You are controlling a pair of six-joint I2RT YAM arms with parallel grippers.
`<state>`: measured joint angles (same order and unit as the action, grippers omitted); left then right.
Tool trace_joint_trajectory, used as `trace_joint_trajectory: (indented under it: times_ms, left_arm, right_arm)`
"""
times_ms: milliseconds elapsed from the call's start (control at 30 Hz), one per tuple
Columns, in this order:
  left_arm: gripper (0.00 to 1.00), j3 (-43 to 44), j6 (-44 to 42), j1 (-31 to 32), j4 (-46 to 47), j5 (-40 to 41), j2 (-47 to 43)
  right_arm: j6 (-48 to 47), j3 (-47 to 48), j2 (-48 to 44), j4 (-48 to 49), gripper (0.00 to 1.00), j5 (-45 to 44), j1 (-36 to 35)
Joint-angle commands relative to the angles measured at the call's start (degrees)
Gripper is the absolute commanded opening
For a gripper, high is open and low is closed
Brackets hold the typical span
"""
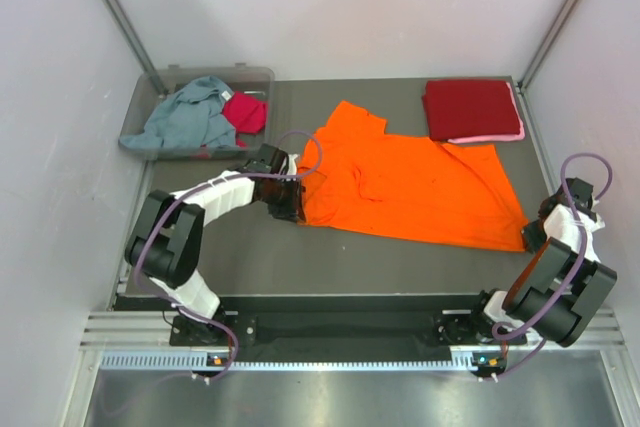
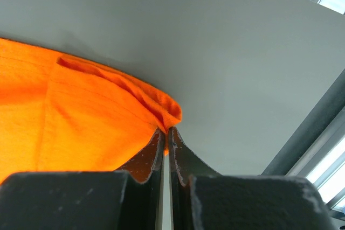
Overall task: Fold and stack the t-shirts
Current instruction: Fold the tshirt
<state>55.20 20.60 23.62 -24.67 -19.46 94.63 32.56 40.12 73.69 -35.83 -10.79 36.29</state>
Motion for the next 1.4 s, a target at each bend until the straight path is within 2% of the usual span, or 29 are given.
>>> trace_joint_trajectory:
  times_ms: [0,100,167,333,600,967,1033,1067,1167,1200,1267,1367]
  left_arm:
    - [0.24,2.1,0.3,-0.1,2.5,1.3,1.2]
    - [0.07,3.3,0.1,-0.1,0.4,4.2,1.9]
    - [0.0,4.5,0.1,-0.1,-2.6,7.4,1.7]
    - [0.0,6.8,-0.9,-0.1,-9.2,15.1,-0.2]
    - [0.0,4.0,-1.7,-0.1,-14.2,14.9,-3.7]
    - [0.0,-4.0,0.2,-0.1,-14.6,12.5,-10.7]
    - [0.04,-4.2,0.8,-0.1,-14.5,12.3,-11.0]
    - [0.12,-4.1,0.8,-0.1,-14.5,12.3,-11.0]
    - [0.22,-2.3,0.9,-0.1,-15.2,13.1,-11.0]
    - [0.28,-1.6,0.9,-0.1,-16.3,13.5,-11.0]
    - [0.31,1.3,0.4,-0.1,-17.7,16.0,-10.9]
    - [0.33,5.8,-0.6,-0.1,-20.5,18.8,-10.3]
  right_arm:
    - [-0.7,0.3,0.2,1.6,0.0,-0.3,1.1]
    - [-0.8,0.4,0.2,1.5,0.0,-0.4,1.1]
    - [-1.0,0.4,0.2,1.6,0.0,-0.3,1.1]
    - [-1.6,0.6,0.0,1.0,0.0,-0.4,1.1]
    - [-1.0,0.0,-2.0,-1.1,0.0,0.9,1.1]
    - [1.2,0.0,-2.9,-6.4,0.0,1.6,1.1]
    - [1.1,0.3,-2.1,-6.8,0.01,1.7,1.1]
    - [1.2,0.7,-2.1,-7.1,0.02,2.0,1.1]
    - [0.8,2.0,-2.4,-7.8,0.11,3.0,1.1]
    - [0.6,2.3,-3.0,-8.0,0.18,3.1,1.1]
    - [0.3,3.8,-4.5,-8.7,0.25,3.4,1.1]
    - [-0.2,6.2,-6.4,-9.3,0.28,4.3,0.5]
